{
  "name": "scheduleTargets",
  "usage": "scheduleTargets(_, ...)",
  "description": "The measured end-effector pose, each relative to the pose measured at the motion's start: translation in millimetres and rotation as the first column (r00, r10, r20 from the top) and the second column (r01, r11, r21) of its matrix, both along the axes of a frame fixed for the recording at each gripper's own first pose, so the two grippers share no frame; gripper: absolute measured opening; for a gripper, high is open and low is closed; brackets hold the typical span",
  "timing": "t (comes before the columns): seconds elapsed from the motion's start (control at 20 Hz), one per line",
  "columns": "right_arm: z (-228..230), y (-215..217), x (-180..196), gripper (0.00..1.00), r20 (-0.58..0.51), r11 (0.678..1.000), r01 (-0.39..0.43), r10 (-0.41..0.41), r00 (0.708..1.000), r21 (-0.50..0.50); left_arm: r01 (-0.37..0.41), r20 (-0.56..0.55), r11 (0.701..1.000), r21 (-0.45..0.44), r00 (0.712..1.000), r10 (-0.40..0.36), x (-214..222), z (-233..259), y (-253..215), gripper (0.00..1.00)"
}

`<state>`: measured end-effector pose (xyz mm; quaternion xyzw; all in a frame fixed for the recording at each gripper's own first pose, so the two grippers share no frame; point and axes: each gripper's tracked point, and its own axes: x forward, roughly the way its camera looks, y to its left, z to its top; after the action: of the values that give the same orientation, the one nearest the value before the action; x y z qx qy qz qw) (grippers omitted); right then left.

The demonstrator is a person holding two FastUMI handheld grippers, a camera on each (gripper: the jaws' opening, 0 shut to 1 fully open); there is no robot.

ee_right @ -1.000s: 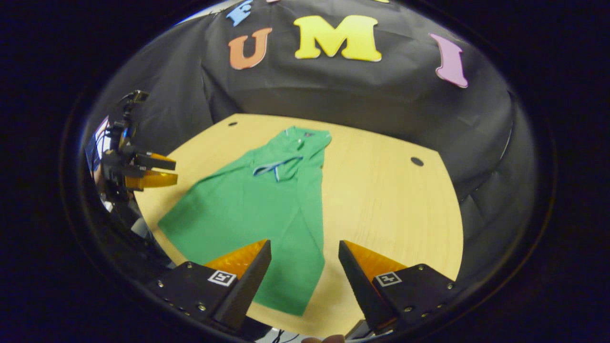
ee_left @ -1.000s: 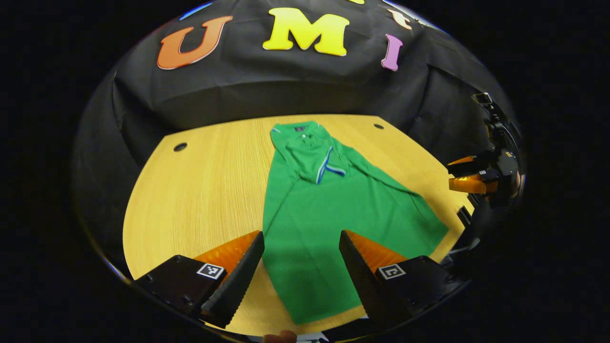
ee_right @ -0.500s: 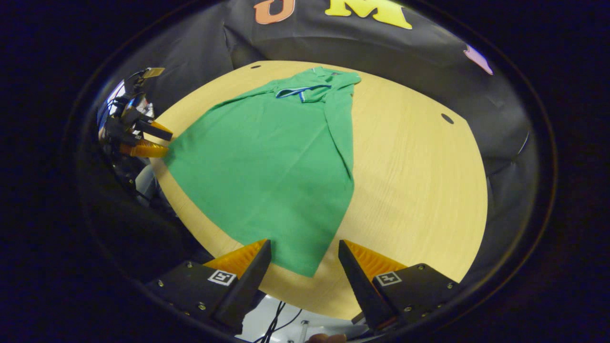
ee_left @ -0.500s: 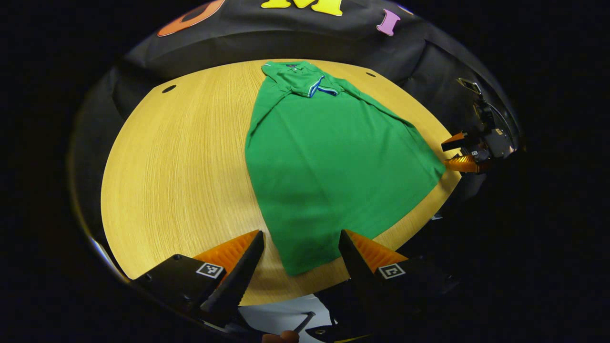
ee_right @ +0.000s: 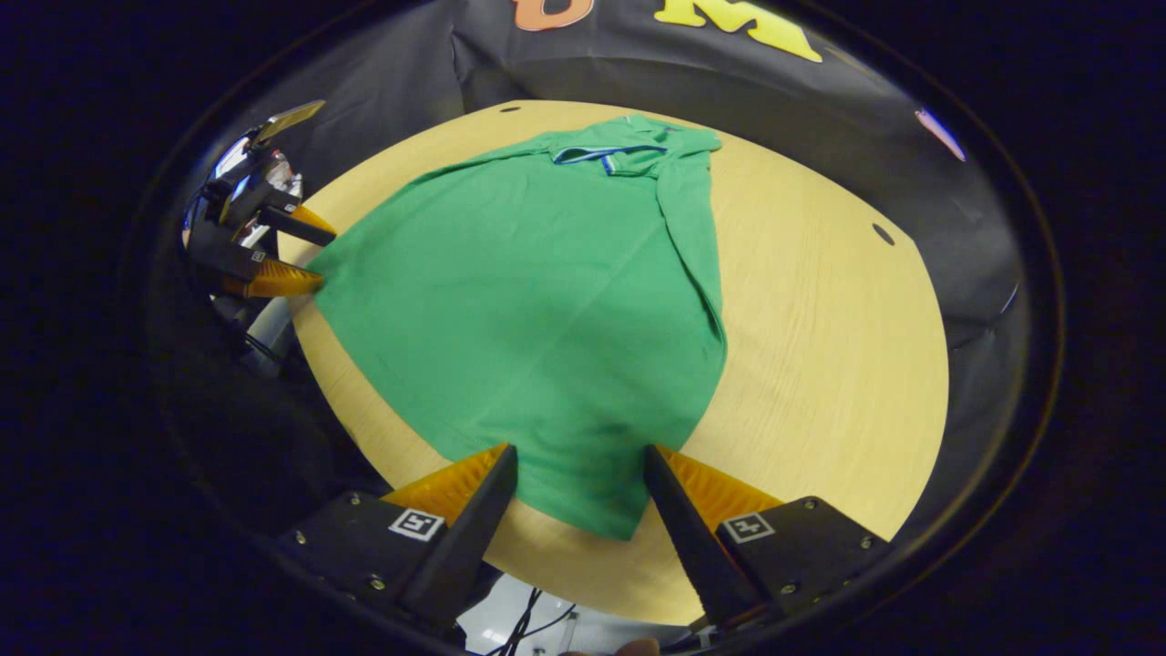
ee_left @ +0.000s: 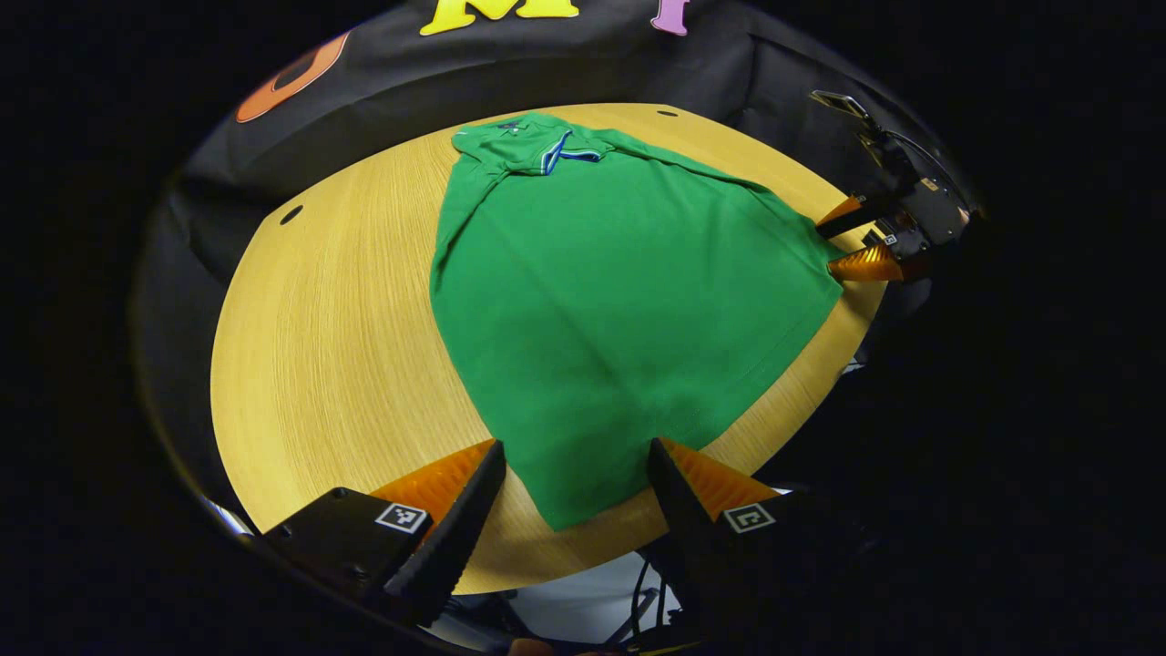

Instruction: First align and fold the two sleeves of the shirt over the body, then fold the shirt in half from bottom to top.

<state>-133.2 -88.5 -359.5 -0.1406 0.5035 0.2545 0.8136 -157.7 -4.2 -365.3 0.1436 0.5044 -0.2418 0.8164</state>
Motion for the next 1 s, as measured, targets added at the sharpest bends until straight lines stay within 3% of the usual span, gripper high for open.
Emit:
scheduleTargets(0.15,0,2,2,0.93,-0.001,1.0,-0.03,0.03,1.0,0.0,-0.028,0.014,1.0,-0.009,1.0,0.028,4,-3,-3,0.94)
scheduleTargets(0.25,0,2,0,0.69,-0.007,0.999,-0.044,0.044,0.999,-0.008,-0.076,0.027,0.997,-0.025,0.997,0.077,9,0,-1,0.69)
scheduleTargets(0.3,0,3,1,0.65,-0.007,0.999,-0.048,0.048,0.999,-0.004,-0.101,0.026,0.994,-0.03,0.994,0.102,13,-1,-1,0.53)
scheduleTargets(0.35,2,4,3,0.65,0.001,0.999,-0.039,0.039,0.999,0.006,-0.115,0.019,0.993,-0.039,0.993,0.115,13,-2,-2,0.45)
scheduleTargets(0.4,2,4,4,0.23,-0.004,0.999,-0.029,0.029,1.0,0.016,-0.118,0.007,0.992,-0.053,0.993,0.119,15,-3,-5,0.39)
scheduleTargets(0.45,2,4,7,0.23,-0.002,0.999,-0.022,0.022,1.0,0.026,-0.121,-0.013,0.99,-0.078,0.993,0.12,15,-3,-10,0.26)
scheduleTargets(0.5,7,5,8,0.12,-0.016,0.999,0.006,-0.005,1.0,0.039,-0.137,-0.037,0.985,-0.109,0.99,0.133,18,-3,-15,0.11)
scheduleTargets(0.55,6,4,9,0.02,-0.034,0.998,0.037,-0.035,0.999,0.053,-0.158,-0.073,0.976,-0.149,0.986,0.148,17,-1,-19,0.08)
scheduleTargets(0.75,13,6,15,0.01,-0.073,0.991,0.091,-0.085,0.994,0.093,-0.221,-0.111,0.945,-0.241,0.974,0.199,31,16,-23,0.04)
scheduleTargets(1.0,40,9,33,0.01,-0.06,0.976,0.137,-0.129,0.99,0.167,-0.209,-0.08,0.941,-0.266,0.978,0.195,48,38,-22,0.03)
